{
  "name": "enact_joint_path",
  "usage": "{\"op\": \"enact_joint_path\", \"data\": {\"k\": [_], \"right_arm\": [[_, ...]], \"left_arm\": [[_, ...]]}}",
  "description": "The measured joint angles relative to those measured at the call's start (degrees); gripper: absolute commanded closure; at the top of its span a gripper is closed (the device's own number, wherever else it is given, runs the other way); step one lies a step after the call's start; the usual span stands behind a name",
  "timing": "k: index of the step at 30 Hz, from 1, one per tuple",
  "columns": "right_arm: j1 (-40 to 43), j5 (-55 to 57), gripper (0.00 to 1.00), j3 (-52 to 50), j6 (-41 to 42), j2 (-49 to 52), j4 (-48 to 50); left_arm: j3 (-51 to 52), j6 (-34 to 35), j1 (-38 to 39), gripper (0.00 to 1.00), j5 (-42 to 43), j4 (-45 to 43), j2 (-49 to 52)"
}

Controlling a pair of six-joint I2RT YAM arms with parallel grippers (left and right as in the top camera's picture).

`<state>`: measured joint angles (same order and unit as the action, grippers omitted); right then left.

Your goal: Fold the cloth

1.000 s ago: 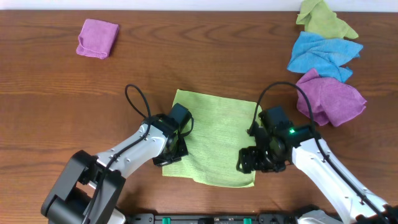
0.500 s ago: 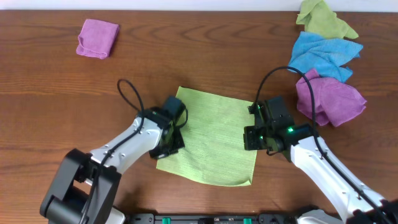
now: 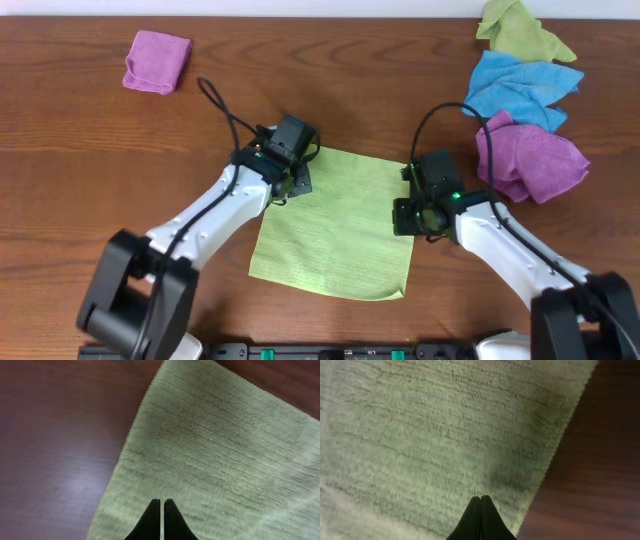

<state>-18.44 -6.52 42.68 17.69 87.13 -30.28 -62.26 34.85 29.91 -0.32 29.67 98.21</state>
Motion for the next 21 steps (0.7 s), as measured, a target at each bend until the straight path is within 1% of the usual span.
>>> {"op": "enact_joint_path", "data": {"k": [10,15,21], "right_arm": [[0.0,0.2,0.99,0.0,0.0,2.6,3.3],[0.0,1.0,0.99,0.0,0.0,3.8,4.9],[0.9,0.6,0.99,1.4,0.0,7.3,9.9]], "left_arm": [[0.0,-1.7,1.3,0.94,0.3,-3.4,8.6],[-0.1,-1.9,1.4,0.94,-0.6,-3.8,9.0],[-0.1,-1.6,1.3,0.94,-3.3,-2.4,9.0]]}}
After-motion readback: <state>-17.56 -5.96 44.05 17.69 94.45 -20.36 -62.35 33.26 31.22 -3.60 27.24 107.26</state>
